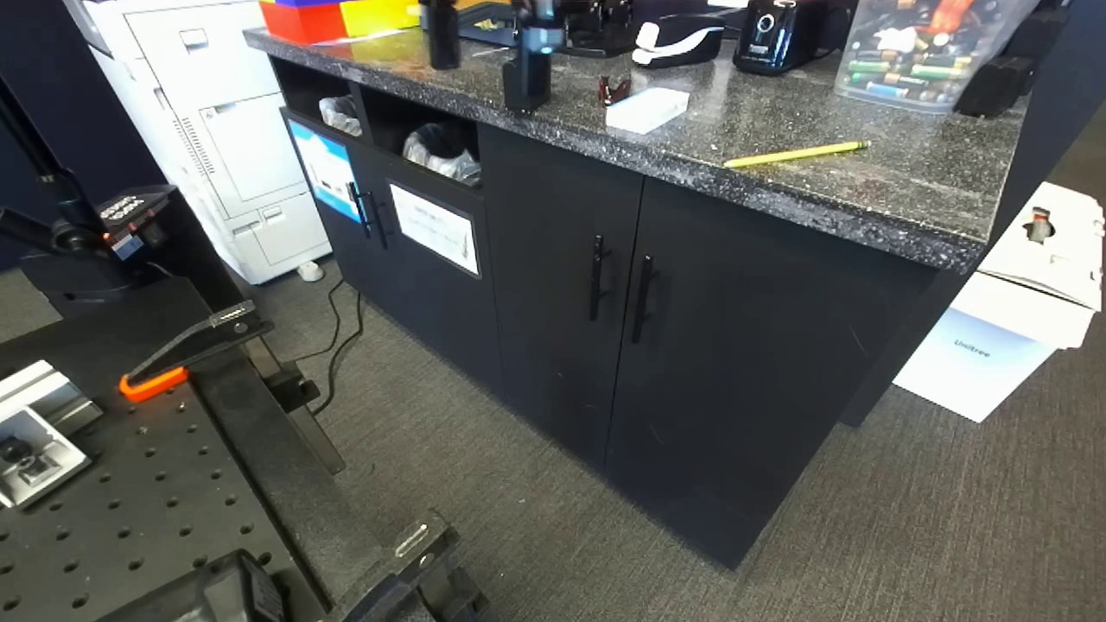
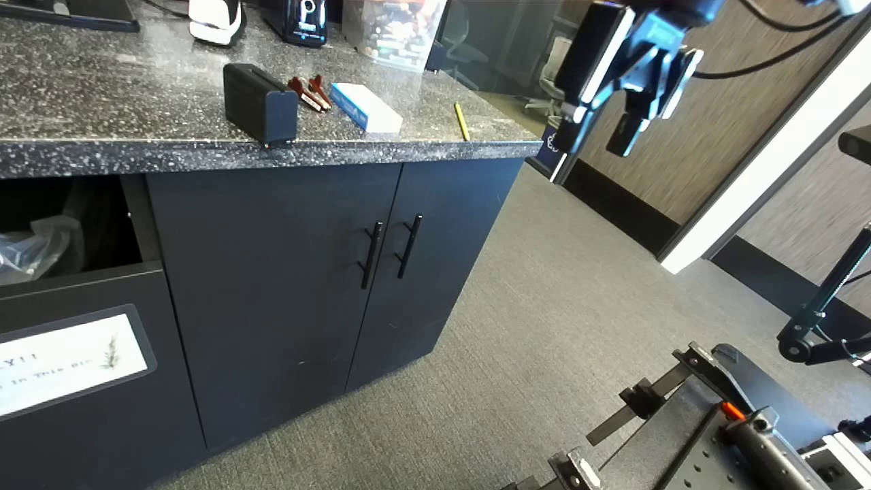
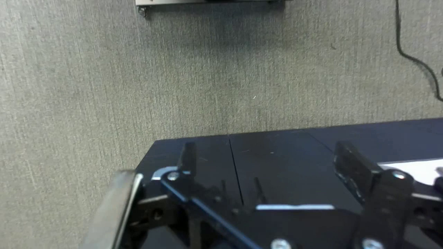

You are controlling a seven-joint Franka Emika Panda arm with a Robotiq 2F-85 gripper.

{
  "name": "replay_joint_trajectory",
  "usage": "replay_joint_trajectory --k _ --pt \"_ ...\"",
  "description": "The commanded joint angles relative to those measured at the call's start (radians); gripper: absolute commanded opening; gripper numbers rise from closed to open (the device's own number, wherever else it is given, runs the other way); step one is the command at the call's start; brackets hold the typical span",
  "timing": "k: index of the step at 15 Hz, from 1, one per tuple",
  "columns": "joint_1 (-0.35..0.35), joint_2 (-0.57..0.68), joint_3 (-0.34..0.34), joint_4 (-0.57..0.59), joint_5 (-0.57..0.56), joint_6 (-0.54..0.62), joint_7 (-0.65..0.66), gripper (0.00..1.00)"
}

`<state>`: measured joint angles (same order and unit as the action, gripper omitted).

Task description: Pick up the small box from the countertop and slightly move it to the right.

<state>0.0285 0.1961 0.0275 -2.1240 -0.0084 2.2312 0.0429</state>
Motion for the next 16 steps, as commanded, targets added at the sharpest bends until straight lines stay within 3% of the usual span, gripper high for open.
replay_joint_trajectory --k 1,8,16 --pt "-0.007 0.225 -0.024 0.251 -0.041 0.053 -0.006 1.00" --pt "0.025 0.544 -0.033 0.675 -0.039 0.094 0.033 1.00" --pt "0.068 0.816 -0.013 1.104 -0.016 0.028 0.043 1.00"
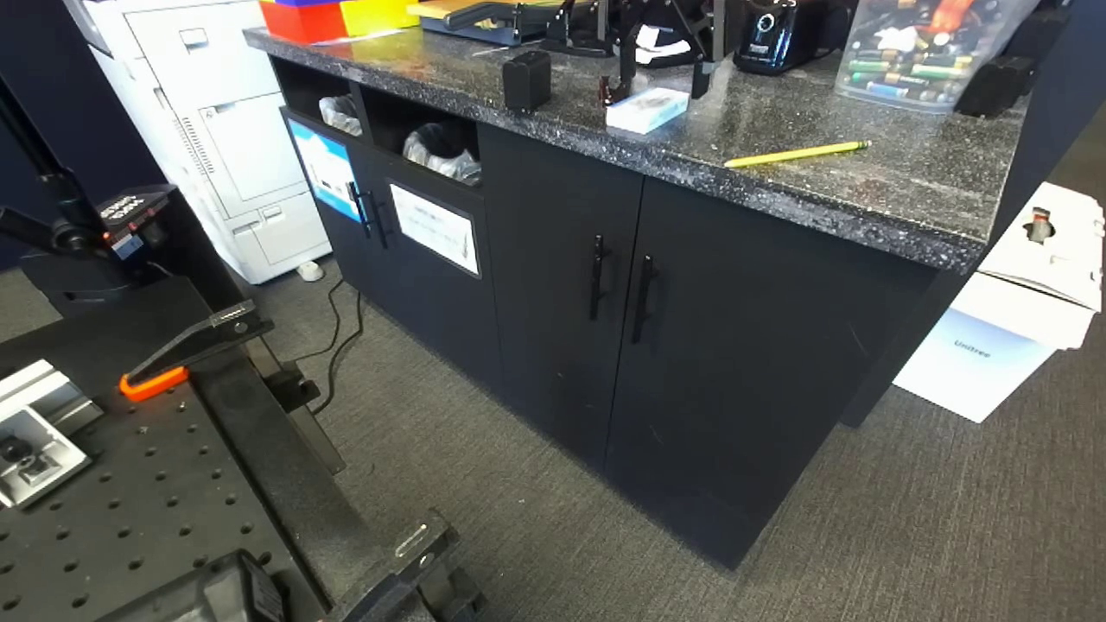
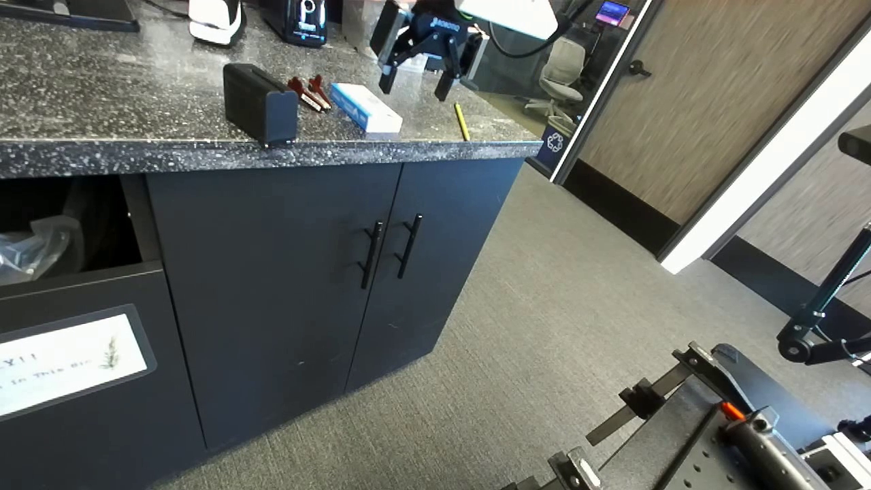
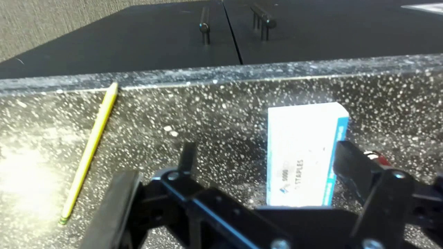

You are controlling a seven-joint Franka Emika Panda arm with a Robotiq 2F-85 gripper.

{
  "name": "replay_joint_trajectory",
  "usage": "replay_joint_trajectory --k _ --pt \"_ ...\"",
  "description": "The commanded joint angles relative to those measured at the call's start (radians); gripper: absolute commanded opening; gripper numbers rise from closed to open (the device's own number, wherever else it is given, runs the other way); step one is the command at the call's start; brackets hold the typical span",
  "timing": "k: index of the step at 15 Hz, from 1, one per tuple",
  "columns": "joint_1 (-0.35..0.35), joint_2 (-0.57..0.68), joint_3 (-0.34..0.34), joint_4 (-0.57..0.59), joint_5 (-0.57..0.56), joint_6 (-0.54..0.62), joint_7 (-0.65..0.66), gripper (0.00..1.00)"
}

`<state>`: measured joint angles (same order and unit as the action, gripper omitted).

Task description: Pick up the small box from the countertop and slightly move it to the right.

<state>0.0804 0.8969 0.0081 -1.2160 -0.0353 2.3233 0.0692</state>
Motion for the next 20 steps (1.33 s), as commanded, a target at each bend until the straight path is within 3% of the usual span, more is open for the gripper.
replay_joint_trajectory --k 1,10,11,13,17,20 --pt "0.024 0.149 0.005 0.243 0.011 -0.083 0.025 1.00" --pt "0.049 0.408 0.001 0.641 0.007 -0.307 0.085 1.00" --pt "0.049 0.427 0.002 0.681 0.008 -0.328 0.086 0.75" --pt "0.049 0.418 -0.003 0.696 0.012 -0.346 0.090 0.66" --pt "0.036 0.391 0.000 0.734 0.009 -0.384 0.101 0.34" --pt "0.016 0.369 0.004 0.743 0.012 -0.393 0.099 0.32"
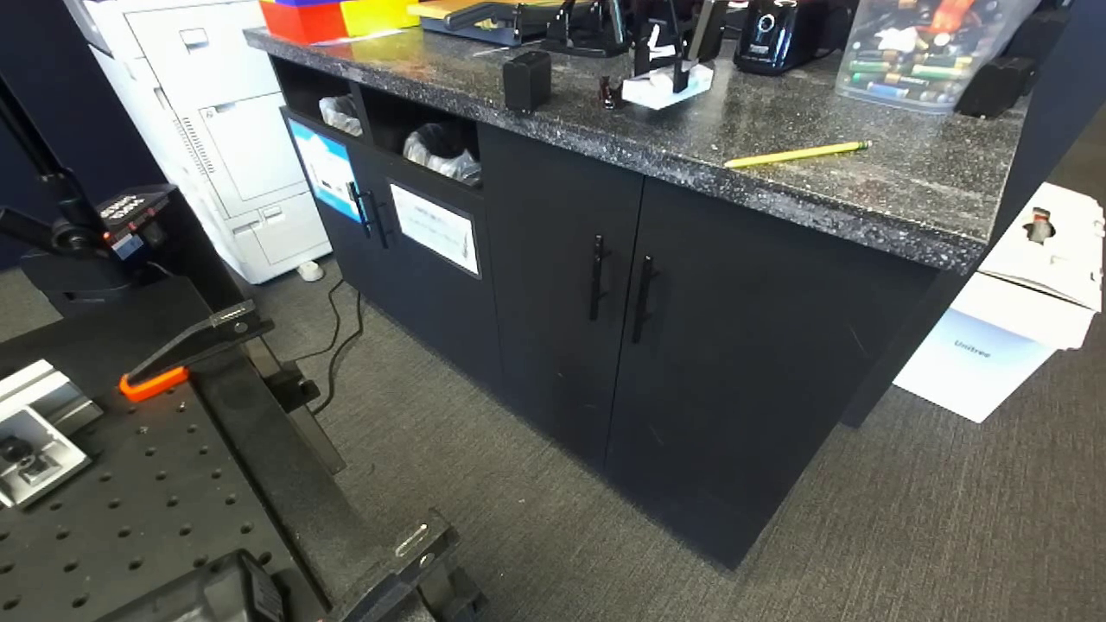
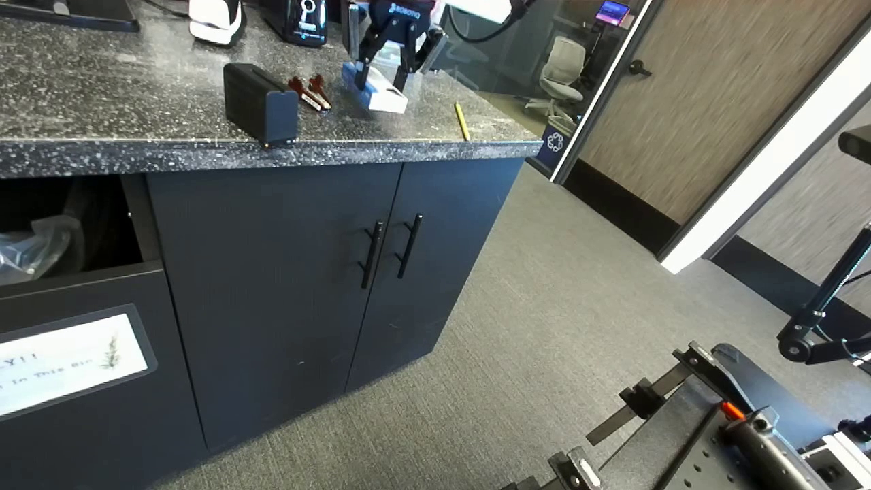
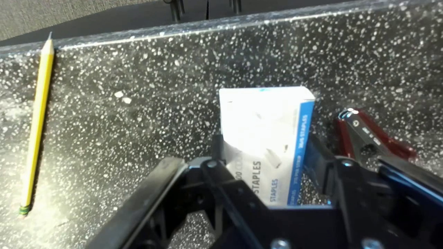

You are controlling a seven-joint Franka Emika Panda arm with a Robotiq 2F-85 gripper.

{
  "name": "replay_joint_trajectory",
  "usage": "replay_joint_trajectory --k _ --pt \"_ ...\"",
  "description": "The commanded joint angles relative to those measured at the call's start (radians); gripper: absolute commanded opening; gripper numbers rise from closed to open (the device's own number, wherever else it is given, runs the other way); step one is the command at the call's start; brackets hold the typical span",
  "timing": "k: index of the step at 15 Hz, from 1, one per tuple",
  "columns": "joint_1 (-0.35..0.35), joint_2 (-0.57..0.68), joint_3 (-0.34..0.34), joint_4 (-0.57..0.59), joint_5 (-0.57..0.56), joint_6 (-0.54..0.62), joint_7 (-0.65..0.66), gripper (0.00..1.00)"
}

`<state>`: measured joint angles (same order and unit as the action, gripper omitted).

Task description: Pick up the small box from the countertop and slightly move it to the right.

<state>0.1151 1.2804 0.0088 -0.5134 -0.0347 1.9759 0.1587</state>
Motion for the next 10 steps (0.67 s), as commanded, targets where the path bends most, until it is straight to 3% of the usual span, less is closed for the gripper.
replay_joint_trajectory --k 1,4,5,10 --pt "-0.026 -0.025 -0.001 0.043 0.008 -0.046 0.010 0.32" --pt "-0.069 0.000 -0.026 0.155 0.009 -0.112 0.016 0.32" --pt "-0.093 -0.062 -0.035 0.058 0.009 -0.081 0.024 0.32" --pt "-0.210 -0.060 -0.078 0.047 0.001 -0.088 0.034 0.32"
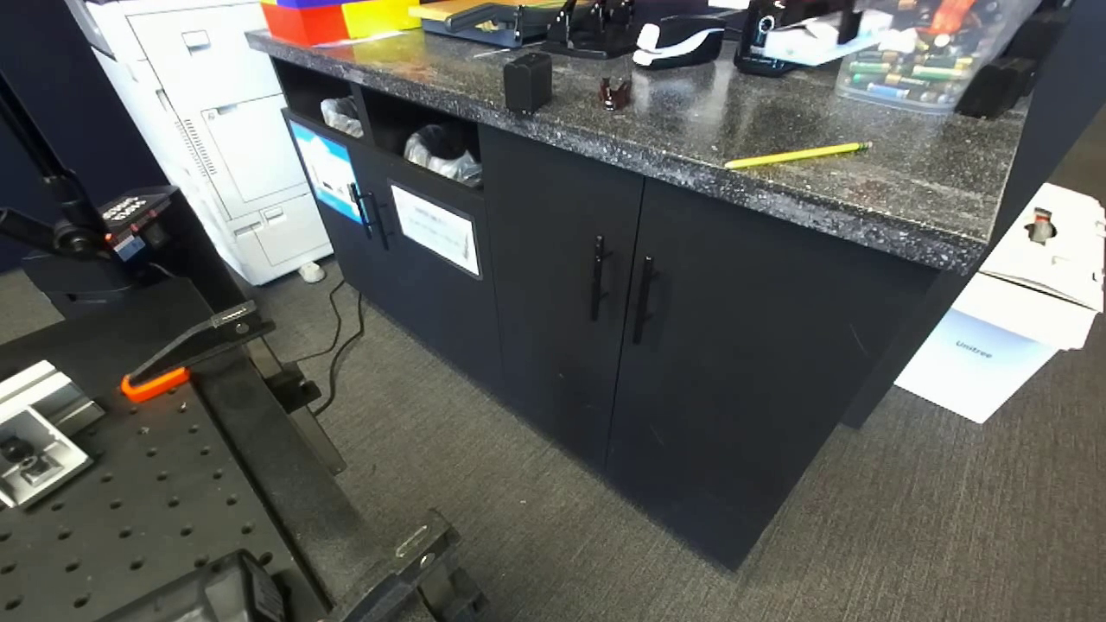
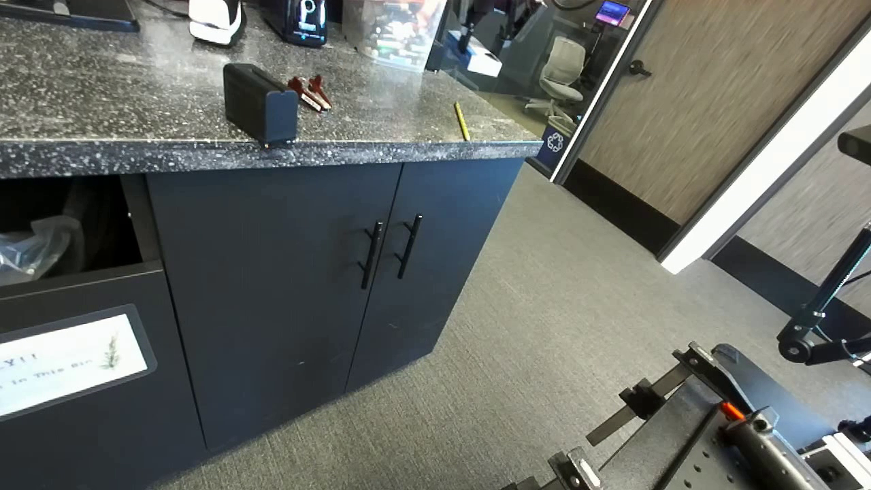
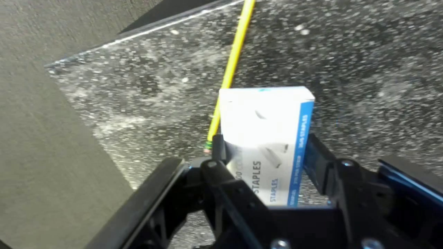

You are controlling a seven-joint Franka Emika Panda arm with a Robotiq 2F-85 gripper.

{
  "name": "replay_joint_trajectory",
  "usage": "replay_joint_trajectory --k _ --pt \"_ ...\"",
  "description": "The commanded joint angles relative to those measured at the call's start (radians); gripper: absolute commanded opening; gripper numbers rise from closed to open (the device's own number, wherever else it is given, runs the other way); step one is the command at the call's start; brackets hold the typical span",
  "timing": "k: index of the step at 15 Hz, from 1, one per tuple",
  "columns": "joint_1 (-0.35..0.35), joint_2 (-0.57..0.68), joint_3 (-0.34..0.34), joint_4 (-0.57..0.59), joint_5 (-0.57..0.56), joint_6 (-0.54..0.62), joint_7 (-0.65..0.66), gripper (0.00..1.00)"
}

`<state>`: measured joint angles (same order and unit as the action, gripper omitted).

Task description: Pick up the small box from the countertop and slightly move it to the right.

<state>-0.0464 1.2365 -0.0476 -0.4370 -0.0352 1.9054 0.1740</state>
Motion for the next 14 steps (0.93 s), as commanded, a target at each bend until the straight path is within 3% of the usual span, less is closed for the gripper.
replay_joint_trajectory --k 1,4,6,14 --pt "-0.071 -0.009 -0.028 -0.035 0.001 -0.015 0.019 0.32" --pt "-0.125 0.078 -0.035 0.066 0.006 -0.061 0.014 0.32" --pt "-0.139 0.063 -0.029 0.000 0.011 -0.034 0.010 0.32" --pt "-0.131 0.114 -0.039 -0.003 -0.003 0.006 0.012 0.32"
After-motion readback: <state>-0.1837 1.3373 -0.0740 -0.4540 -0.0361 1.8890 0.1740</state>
